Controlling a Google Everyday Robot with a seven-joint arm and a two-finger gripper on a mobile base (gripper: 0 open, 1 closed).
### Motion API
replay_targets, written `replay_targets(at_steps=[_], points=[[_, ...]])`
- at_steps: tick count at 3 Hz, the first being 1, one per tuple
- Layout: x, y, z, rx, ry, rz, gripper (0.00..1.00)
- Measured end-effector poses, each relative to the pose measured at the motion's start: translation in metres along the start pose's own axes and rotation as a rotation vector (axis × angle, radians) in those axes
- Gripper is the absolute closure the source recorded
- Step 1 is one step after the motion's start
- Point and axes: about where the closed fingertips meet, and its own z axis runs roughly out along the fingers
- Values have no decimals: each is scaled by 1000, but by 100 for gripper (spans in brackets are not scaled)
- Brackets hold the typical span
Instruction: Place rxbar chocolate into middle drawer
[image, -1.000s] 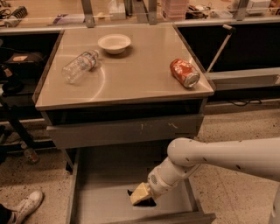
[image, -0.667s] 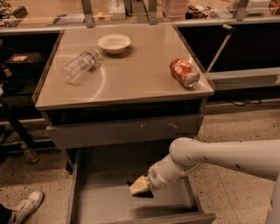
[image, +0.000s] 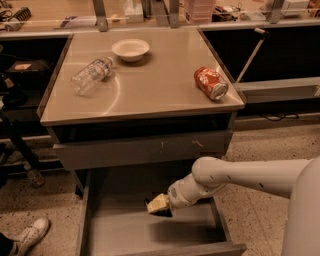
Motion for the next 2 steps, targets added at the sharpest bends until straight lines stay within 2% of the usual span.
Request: replay_targets(at_steps=[2], points=[[-15,-40,42,-11,-63,100,100]])
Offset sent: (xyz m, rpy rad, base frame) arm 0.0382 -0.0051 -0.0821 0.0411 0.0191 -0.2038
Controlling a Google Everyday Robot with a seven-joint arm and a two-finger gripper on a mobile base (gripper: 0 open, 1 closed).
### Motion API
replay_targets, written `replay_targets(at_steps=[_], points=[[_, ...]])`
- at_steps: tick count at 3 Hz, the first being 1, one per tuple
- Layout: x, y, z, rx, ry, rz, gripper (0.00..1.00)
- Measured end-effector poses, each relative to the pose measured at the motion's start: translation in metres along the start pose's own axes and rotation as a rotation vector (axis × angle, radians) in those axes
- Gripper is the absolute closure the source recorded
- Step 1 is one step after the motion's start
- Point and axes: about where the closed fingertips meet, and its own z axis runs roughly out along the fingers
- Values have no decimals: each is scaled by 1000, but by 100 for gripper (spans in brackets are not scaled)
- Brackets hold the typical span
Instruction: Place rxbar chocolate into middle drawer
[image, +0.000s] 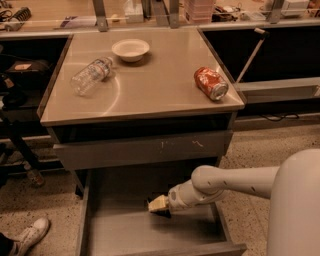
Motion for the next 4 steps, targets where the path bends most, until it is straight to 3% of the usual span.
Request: replay_targets(at_steps=[1,2,4], points=[[-2,-12,20,-18,-11,46,100],[-1,-13,22,-19,-8,48,81],[-1,-13,22,-19,-8,48,35]])
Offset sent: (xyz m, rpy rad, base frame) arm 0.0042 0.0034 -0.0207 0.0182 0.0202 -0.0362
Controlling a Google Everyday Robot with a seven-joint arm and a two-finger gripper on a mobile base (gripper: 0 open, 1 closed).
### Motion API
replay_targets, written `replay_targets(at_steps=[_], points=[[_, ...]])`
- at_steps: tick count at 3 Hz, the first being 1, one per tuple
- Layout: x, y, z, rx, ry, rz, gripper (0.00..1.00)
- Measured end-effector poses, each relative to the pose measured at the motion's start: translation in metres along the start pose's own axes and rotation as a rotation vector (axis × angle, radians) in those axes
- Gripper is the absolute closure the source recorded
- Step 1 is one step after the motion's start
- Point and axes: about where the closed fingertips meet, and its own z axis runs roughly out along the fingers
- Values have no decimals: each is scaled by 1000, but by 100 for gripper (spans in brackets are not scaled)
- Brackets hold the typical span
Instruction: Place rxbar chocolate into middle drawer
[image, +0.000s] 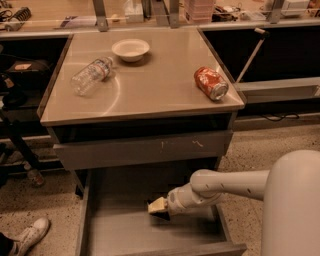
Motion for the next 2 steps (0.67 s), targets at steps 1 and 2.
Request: replay_targets(at_steps=[1,2], points=[[0,0,0,0,0,0,11],[0,0,0,0,0,0,0]])
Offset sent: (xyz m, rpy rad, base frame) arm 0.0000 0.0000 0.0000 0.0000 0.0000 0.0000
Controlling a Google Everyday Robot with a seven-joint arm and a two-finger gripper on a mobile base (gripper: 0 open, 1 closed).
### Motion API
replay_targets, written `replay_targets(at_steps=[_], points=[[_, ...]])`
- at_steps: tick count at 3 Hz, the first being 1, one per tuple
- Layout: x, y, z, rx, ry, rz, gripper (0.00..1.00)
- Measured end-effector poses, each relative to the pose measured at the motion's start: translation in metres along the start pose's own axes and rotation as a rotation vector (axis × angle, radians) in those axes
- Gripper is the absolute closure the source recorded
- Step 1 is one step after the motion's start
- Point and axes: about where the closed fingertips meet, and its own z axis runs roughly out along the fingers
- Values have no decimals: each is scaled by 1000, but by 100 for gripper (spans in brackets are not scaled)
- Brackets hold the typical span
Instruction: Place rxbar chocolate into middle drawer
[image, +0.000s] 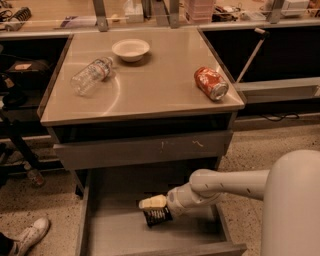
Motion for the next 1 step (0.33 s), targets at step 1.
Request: replay_targets(at_steps=[1], points=[[0,0,0,0,0,0,0]])
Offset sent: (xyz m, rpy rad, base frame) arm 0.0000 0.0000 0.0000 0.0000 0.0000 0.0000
